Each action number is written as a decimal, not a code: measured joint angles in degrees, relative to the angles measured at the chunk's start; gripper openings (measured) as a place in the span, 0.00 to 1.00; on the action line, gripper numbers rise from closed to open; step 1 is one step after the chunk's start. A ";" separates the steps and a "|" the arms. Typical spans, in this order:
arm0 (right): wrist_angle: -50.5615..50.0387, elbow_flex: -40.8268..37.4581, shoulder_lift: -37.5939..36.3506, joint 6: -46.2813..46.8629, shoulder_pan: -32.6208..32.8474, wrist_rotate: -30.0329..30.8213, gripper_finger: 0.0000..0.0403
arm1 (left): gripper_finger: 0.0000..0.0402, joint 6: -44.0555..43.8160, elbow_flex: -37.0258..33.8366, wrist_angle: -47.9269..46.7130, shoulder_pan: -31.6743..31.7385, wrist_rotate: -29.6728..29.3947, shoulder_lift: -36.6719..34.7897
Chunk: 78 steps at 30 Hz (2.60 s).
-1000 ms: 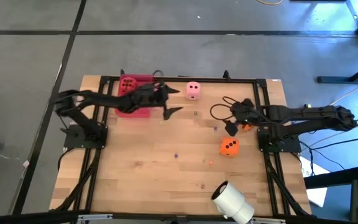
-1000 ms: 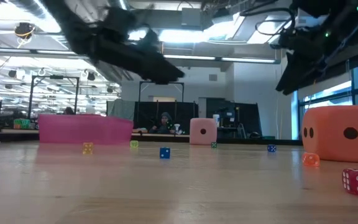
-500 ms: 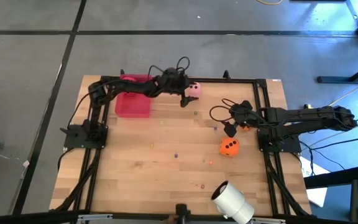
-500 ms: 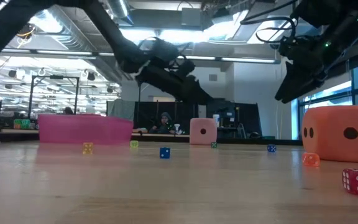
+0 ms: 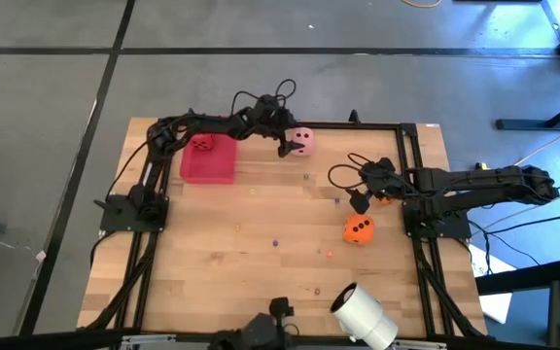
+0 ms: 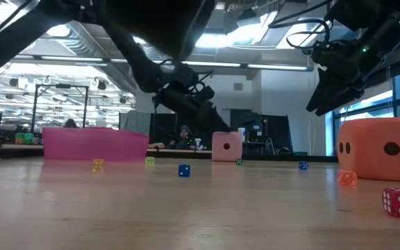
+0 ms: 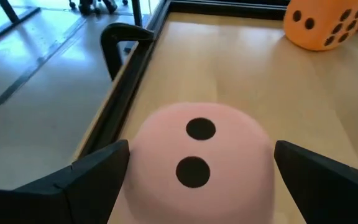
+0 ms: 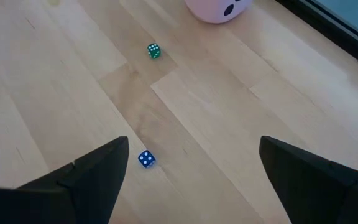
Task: Pick & Place Dice
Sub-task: Put the big light pink dice into the red bin
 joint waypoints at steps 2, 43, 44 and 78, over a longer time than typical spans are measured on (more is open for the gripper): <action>0.00 0.00 0.00 0.00 -0.02 0.00 0.90 | 1.00 0.00 0.02 0.05 0.04 0.43 0.44; -0.02 0.00 0.00 -0.16 -0.02 -1.49 0.90 | 1.00 6.61 -0.10 -15.55 0.97 -0.48 -2.50; -0.02 0.00 0.00 -0.15 -0.02 -1.49 0.90 | 1.00 6.63 -0.12 -15.28 0.88 -0.74 -2.75; 13.39 0.00 5.70 -0.50 5.35 -1.14 0.90 | 1.00 10.82 -4.12 -72.19 0.87 -24.27 -42.03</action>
